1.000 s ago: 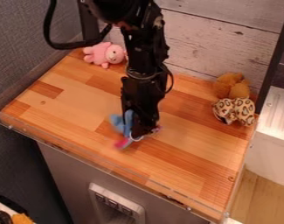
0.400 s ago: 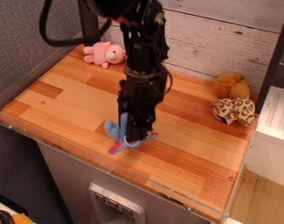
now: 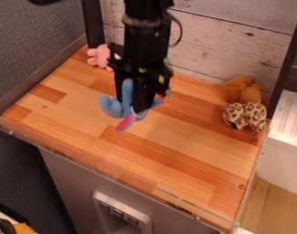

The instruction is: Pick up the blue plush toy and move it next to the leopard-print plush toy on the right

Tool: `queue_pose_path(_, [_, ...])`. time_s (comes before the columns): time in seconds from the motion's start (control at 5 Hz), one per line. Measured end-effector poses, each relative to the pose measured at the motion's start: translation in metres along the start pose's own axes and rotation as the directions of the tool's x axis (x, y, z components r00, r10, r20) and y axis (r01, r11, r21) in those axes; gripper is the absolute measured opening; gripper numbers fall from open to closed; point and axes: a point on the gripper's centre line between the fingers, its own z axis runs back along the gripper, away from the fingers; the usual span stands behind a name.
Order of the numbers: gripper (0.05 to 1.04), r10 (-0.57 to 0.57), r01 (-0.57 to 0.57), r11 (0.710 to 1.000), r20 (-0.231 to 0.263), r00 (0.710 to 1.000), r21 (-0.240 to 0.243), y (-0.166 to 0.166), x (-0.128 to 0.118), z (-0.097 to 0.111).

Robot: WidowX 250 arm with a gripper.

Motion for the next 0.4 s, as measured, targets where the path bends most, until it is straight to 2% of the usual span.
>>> queue_pose_path(0.2, [0.364,0.221,-0.221,0.975,-0.011,0.975,-0.019,-0.0036,-0.0023,0.0133])
queue_pose_path(0.4, [0.364,0.395,-0.395,0.918,-0.013,0.919,-0.037,-0.0053,-0.006,0.0226])
